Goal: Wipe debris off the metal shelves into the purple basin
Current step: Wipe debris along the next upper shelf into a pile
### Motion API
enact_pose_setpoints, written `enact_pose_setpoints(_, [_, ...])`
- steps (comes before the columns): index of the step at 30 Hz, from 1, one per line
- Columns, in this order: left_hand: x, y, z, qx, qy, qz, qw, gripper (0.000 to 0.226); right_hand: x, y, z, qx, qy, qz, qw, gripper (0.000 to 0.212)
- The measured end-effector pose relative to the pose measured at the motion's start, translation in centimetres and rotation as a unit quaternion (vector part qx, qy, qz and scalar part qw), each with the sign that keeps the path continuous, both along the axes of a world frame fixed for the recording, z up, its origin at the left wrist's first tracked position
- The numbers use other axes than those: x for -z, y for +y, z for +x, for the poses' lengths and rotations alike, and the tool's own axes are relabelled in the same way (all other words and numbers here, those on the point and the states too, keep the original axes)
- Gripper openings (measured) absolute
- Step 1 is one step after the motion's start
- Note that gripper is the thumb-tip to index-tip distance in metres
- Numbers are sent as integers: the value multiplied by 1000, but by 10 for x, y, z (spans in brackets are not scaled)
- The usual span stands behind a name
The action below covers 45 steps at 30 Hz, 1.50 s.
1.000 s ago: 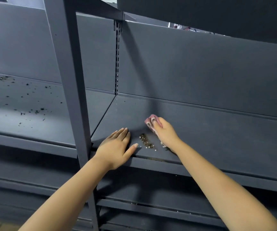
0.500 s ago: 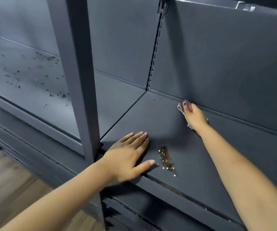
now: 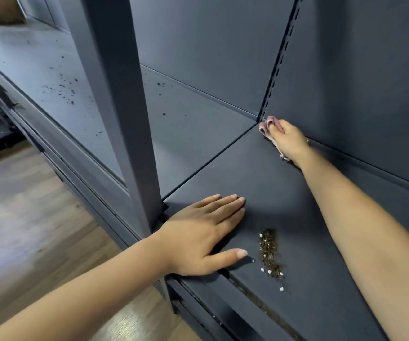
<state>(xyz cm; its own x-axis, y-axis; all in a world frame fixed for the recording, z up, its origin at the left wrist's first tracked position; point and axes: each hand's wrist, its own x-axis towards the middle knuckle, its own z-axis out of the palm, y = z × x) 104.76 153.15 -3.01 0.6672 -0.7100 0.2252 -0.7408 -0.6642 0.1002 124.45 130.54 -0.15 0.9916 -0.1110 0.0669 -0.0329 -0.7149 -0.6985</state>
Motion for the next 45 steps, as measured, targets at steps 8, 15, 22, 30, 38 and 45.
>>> enact_pose_setpoints(8, [2,1,2,3,-6,-9,1000,79,-12,21,-8,-86,14,56,995,29])
enact_pose_setpoints(15, [3,2,2,3,-20,-4,1000,80,5,12,-58,-230,-6,-48,972,20])
enact_pose_setpoints(22, [2,1,2,9,-48,14,999,80,6,8,-127,-308,24,6,951,18])
enact_pose_setpoints(30, [4,2,0,2,-69,19,997,77,-26,-4,-111,-144,-72,81,984,12])
enact_pose_setpoints(38, [3,3,0,-2,-42,11,999,80,-1,-16,-47,-98,-34,46,994,21])
enact_pose_setpoints(45, [5,2,0,-7,-33,-1,999,78,-8,17,-36,-110,-12,-23,994,37])
